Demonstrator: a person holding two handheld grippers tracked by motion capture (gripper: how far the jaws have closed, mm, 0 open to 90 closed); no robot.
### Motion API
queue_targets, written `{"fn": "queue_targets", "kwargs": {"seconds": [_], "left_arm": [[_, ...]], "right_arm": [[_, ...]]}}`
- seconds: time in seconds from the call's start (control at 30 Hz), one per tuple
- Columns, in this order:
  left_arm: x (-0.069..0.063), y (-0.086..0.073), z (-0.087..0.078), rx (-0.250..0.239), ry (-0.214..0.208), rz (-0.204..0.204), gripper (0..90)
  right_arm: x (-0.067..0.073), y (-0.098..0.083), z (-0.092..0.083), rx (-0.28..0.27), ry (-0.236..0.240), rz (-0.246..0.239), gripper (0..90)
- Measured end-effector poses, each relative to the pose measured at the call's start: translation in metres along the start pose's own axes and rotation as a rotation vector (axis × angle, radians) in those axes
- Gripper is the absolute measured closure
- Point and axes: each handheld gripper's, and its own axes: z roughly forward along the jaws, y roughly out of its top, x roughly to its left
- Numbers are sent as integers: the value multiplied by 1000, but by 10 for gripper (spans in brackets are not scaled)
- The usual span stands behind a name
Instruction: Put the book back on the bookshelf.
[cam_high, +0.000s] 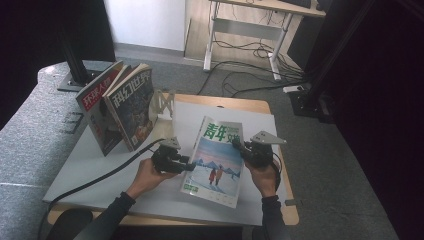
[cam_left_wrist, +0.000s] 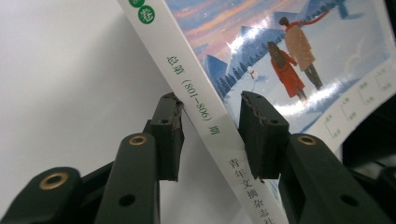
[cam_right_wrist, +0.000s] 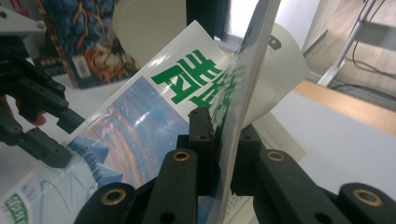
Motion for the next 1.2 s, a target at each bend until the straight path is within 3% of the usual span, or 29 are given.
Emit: {"fn": "queue_targets", "kwargs": {"seconds": [0.13,0.33,0.67,0.93,1.1,1.2], "left_arm": [[-2,-3,-4,-2,30,40,611],[-1,-16,-2,11,46,59,621],[0,-28,-8,-13,8,41,635],[-1,-35,-18,0,-18,41,639],[-2,-34,-19,0,-17,49,640],[-1,-34,-20,-17,-34,29,643]], "right_arm": [[4,6,1,-5,1,-17,801],[5,-6,8,27,17,-17,789],[1,-14,13,46,62,27,781],[-2,-18,17,54,90,54,772],[-4,-18,17,64,97,74,811],[-5,-17,17,62,98,77,824]]}}
